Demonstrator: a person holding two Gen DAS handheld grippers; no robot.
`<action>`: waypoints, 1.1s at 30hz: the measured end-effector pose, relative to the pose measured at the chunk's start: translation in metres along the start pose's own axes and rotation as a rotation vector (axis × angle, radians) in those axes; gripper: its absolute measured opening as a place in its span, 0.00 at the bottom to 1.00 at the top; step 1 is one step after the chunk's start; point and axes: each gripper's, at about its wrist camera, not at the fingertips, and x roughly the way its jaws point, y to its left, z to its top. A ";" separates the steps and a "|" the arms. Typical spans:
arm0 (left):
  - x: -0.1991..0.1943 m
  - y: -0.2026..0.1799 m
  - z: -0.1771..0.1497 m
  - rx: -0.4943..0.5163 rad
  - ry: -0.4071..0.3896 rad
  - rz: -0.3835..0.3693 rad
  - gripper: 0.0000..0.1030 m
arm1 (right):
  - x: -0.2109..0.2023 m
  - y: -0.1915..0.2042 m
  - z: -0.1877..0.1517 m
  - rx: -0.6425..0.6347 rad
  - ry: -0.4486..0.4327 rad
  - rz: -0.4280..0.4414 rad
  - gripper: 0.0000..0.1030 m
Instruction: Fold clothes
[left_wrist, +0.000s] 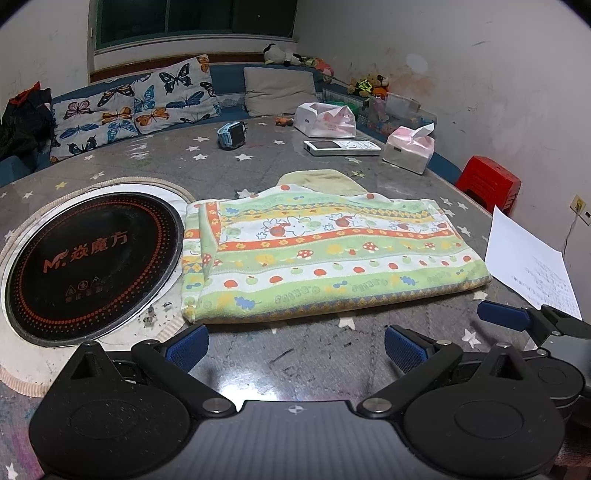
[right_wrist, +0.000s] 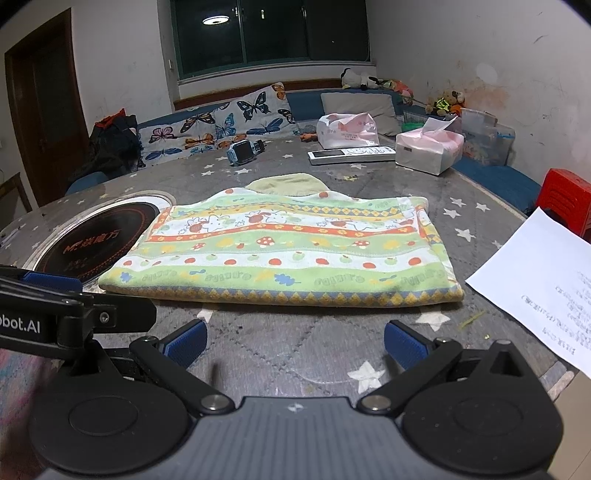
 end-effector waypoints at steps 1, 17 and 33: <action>0.000 0.000 0.000 0.001 0.000 0.000 1.00 | 0.000 0.000 0.000 0.001 0.001 0.000 1.00; -0.001 0.000 0.001 -0.002 -0.001 0.002 1.00 | 0.001 0.000 0.001 0.004 0.000 0.000 1.00; 0.002 0.008 0.000 -0.046 0.013 -0.004 1.00 | 0.002 0.001 0.001 -0.002 0.005 -0.004 1.00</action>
